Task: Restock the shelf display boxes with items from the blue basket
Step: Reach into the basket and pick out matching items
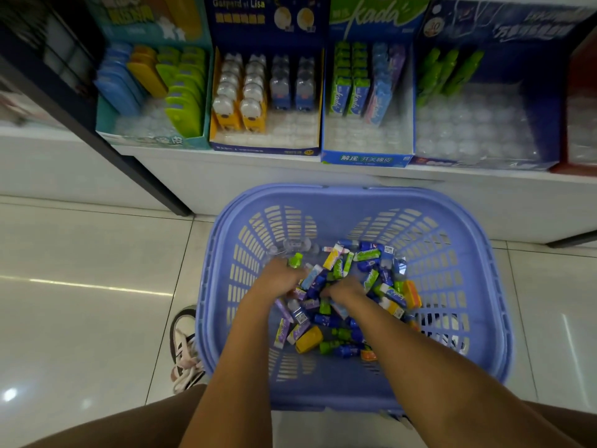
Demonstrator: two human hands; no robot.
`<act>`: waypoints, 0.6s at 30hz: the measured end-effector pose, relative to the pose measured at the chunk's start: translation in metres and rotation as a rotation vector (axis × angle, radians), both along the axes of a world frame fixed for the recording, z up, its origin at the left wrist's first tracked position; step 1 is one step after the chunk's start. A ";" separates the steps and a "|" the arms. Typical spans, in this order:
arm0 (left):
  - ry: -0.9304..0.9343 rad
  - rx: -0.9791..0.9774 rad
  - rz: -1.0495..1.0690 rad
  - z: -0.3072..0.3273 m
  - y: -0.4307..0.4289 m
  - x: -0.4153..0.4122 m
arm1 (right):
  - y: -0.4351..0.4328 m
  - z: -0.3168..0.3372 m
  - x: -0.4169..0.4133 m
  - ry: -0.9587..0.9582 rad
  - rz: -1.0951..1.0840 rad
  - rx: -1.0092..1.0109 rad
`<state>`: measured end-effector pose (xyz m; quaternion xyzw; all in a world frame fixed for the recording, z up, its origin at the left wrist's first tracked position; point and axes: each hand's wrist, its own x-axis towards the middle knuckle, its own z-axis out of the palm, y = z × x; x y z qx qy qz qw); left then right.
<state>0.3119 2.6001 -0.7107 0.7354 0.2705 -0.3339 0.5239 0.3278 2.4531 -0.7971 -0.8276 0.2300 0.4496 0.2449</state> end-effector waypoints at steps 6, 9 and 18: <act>-0.047 -0.035 0.110 0.018 0.003 0.003 | -0.020 0.043 0.022 -0.216 -0.076 0.341; -0.002 -0.282 0.125 0.041 0.005 0.007 | -0.030 0.102 0.035 -0.346 -0.181 0.705; -0.334 -0.775 0.197 0.121 0.026 0.010 | -0.019 0.250 0.060 -0.495 0.146 1.110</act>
